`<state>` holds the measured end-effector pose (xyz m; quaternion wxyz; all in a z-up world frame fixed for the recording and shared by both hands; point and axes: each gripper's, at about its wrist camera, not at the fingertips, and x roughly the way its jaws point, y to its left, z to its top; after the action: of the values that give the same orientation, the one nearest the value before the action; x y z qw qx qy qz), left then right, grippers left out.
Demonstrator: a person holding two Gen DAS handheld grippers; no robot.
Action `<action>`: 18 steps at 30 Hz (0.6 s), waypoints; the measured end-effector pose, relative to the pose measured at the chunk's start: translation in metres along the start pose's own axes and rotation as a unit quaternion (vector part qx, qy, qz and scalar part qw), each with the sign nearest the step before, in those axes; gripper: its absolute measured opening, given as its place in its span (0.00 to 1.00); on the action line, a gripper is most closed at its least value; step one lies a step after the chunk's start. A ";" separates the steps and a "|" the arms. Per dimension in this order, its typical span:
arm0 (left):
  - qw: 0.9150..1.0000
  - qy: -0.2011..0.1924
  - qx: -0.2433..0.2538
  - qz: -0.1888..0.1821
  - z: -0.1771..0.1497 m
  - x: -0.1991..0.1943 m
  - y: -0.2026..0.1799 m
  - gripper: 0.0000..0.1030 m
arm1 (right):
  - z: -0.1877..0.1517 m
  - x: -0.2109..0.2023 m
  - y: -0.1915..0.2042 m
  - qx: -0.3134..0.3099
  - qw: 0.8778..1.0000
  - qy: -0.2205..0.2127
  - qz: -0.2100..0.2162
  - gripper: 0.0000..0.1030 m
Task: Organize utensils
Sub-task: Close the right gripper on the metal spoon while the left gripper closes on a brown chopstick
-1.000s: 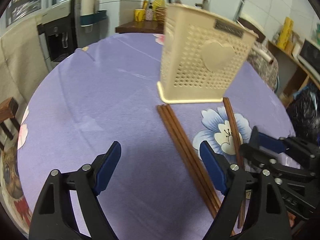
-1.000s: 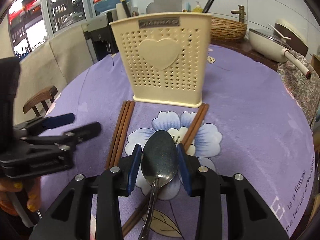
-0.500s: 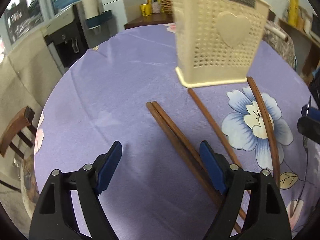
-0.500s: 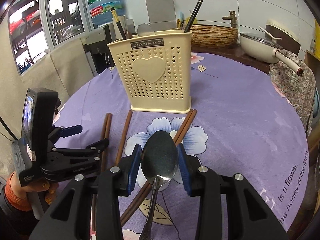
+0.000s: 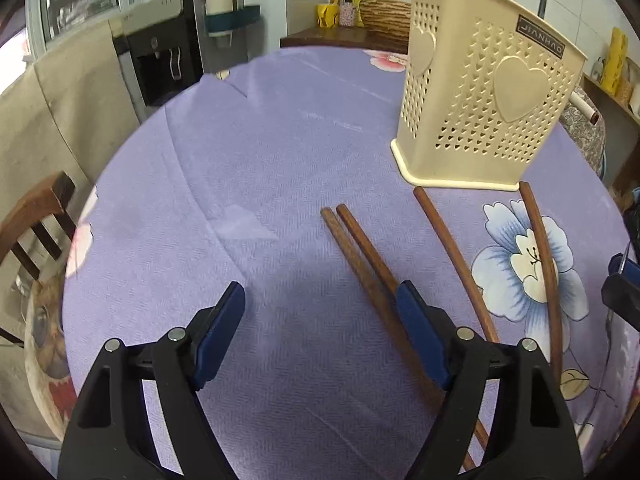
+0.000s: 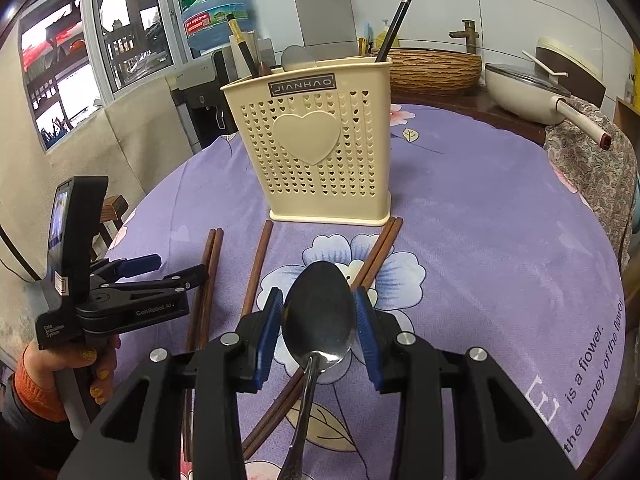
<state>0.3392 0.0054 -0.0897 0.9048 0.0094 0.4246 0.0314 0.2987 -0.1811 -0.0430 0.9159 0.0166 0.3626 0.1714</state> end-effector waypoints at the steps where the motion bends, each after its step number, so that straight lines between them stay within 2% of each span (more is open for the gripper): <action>1: 1.000 -0.003 0.010 0.015 0.001 0.000 -0.002 0.73 | 0.000 0.000 0.000 0.000 1.000 0.000 0.000 0.35; 9: 1.000 0.014 -0.012 -0.012 0.000 0.005 0.010 0.68 | -0.001 0.003 -0.001 0.001 1.000 0.004 0.001 0.35; 12: 1.000 0.018 -0.006 -0.011 0.008 0.014 0.007 0.57 | 0.001 0.002 0.002 -0.003 1.000 -0.001 0.002 0.35; 14: 1.000 0.025 -0.005 -0.013 0.015 0.017 0.005 0.43 | 0.002 -0.001 0.003 -0.003 1.000 -0.007 0.000 0.35; 18: 0.999 0.037 0.003 -0.024 0.026 0.024 0.002 0.28 | 0.005 -0.005 -0.001 0.002 1.000 -0.018 -0.004 0.35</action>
<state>0.3745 0.0094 -0.0915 0.8890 0.0012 0.4578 0.0087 0.2985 -0.1831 -0.0361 0.9228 0.0199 0.3469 0.1664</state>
